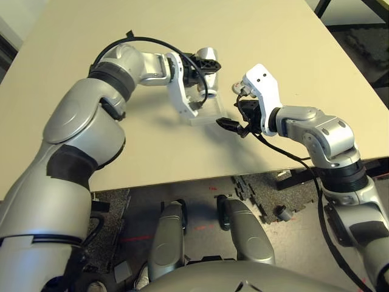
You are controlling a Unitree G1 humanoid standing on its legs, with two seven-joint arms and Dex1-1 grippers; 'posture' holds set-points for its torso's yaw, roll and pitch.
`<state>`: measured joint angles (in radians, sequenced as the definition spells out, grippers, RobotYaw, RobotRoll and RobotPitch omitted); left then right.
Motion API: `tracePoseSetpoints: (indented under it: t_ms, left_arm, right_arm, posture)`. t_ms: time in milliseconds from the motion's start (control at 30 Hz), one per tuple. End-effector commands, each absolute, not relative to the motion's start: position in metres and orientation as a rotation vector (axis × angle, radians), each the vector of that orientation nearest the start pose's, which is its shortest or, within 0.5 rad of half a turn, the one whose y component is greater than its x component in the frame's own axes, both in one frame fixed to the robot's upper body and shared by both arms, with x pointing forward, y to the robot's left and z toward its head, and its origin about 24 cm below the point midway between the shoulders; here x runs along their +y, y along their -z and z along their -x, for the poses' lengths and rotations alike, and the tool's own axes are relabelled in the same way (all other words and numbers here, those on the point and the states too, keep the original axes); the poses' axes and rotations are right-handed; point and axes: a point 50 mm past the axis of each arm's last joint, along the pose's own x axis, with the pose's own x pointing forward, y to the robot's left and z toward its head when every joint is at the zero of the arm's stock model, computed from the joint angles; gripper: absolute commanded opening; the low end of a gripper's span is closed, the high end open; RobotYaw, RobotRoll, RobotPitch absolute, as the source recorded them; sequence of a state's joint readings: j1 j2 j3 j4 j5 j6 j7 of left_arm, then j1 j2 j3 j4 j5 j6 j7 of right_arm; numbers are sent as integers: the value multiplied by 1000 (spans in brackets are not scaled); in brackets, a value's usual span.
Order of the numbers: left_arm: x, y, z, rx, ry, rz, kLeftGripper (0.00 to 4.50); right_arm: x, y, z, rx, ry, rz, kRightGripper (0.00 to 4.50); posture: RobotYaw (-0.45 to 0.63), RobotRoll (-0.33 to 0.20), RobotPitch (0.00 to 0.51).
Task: Pour the medicine from the bottle into the box.
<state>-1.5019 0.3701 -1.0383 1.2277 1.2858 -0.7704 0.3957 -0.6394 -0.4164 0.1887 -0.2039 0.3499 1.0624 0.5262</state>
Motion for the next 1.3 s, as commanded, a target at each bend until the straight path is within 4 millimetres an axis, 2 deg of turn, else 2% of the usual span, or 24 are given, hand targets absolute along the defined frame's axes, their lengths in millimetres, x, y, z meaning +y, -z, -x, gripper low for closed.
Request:
tracePoseSetpoints:
  t_ms: [33,100,267,333,400,467,533,667,700,833,967,1033,1133,1300]
  left_arm:
    - [70,-211,-397,-985,821,-2250,2757]
    - [76,-206,-399,-977,807,-2286,2757]
    - [96,-201,-403,-800,736,-2097,2757]
    - [108,-207,-406,-732,669,-2028,2757]
    - [120,-228,-407,-664,615,-1886,2757]
    - [128,-245,-409,-569,552,-1651,2757]
    - [134,-254,-413,-469,499,-1369,2757]
    - [160,-257,-421,-320,375,-781,2757]
    - [170,-254,-421,-298,334,-662,2757]
    - [195,-229,-416,-262,244,-414,2757]
    - [203,-205,-404,-239,193,-270,2757]
    - [207,-183,-394,-203,152,-188,2757]
    - [213,-161,-383,-137,110,-134,2757]
    - [219,-141,-377,-62,75,-57,2757]
  right_arm:
    - [-112,-157,-307,396,-802,218,4500]
    - [-112,-157,-307,397,-806,222,4500]
    - [-111,-157,-308,400,-815,220,4500]
    - [-111,-156,-308,403,-813,221,4500]
    - [-112,-156,-308,406,-813,221,4500]
    - [-113,-156,-308,408,-812,222,4500]
    - [-115,-156,-308,410,-808,224,4500]
    - [-122,-160,-309,404,-787,227,4500]
    - [-125,-163,-310,397,-778,222,4500]
    - [-135,-180,-315,337,-714,151,4500]
    - [-146,-195,-323,267,-615,72,4500]
    - [-155,-200,-334,217,-482,8,4500]
    - [-166,-195,-348,171,-299,-40,4500]
    - [-178,-178,-357,122,-100,-70,4500]
  posture:
    - [-42,0,161]
    - [-42,0,161]
    - [-33,0,166]
    - [-32,0,170]
    - [-33,0,172]
    - [-31,0,174]
    - [-29,0,176]
    - [-20,0,180]
    - [-14,0,181]
    - [11,0,190]
    - [36,0,197]
    - [40,0,197]
    - [49,0,200]
    - [63,0,204]
